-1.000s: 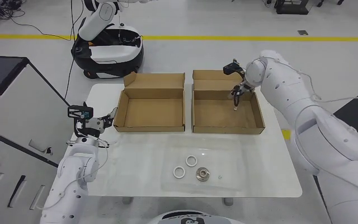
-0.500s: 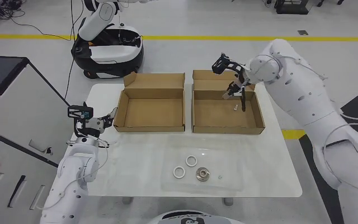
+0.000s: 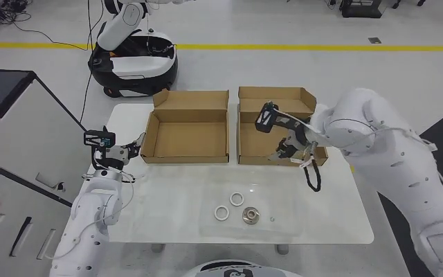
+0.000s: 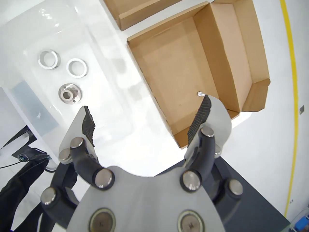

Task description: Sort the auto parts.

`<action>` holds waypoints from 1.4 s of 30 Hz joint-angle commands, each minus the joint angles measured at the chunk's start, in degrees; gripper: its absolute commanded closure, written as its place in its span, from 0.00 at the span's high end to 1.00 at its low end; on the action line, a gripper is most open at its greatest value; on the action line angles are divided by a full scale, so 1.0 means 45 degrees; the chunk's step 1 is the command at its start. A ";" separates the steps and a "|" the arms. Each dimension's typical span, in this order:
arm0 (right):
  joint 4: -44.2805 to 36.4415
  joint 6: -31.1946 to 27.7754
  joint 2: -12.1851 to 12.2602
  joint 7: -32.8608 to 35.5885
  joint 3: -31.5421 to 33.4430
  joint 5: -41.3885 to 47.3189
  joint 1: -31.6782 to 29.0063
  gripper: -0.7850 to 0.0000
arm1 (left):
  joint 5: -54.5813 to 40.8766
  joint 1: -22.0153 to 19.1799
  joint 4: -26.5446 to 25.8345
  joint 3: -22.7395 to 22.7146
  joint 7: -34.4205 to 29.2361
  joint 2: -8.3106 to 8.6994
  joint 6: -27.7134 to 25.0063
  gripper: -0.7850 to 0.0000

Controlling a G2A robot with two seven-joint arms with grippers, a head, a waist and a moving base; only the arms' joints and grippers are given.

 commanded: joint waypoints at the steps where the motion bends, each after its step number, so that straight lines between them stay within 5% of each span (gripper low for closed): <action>1: -0.0412 0.0006 0.0264 0.0000 -0.0174 0.0074 -0.0017 1.00 | 0.0000 0.0000 0.0000 0.0000 0.0000 0.0000 0.0000 1.00; 10: -0.1485 -0.0296 0.1571 0.0000 -0.1840 0.1110 0.0978 1.00 | 0.0000 0.0000 0.0000 0.0000 0.0000 0.0000 0.0000 1.00; 21: -0.2344 -0.0298 0.2695 0.0000 -0.4992 0.2643 0.4020 1.00 | 0.0000 0.0000 0.0000 0.0000 0.0000 0.0000 0.0000 1.00; 30: -0.2426 -0.0296 0.3116 0.0000 -0.6634 0.2706 0.4744 1.00 | 0.0000 0.0000 0.0000 0.0000 0.0000 0.0000 0.0000 1.00; 42: -0.2801 -0.0271 0.3081 -0.0498 -0.7284 0.1129 0.3804 1.00 | 0.0000 0.0000 0.0000 0.0000 0.0000 0.0000 0.0000 1.00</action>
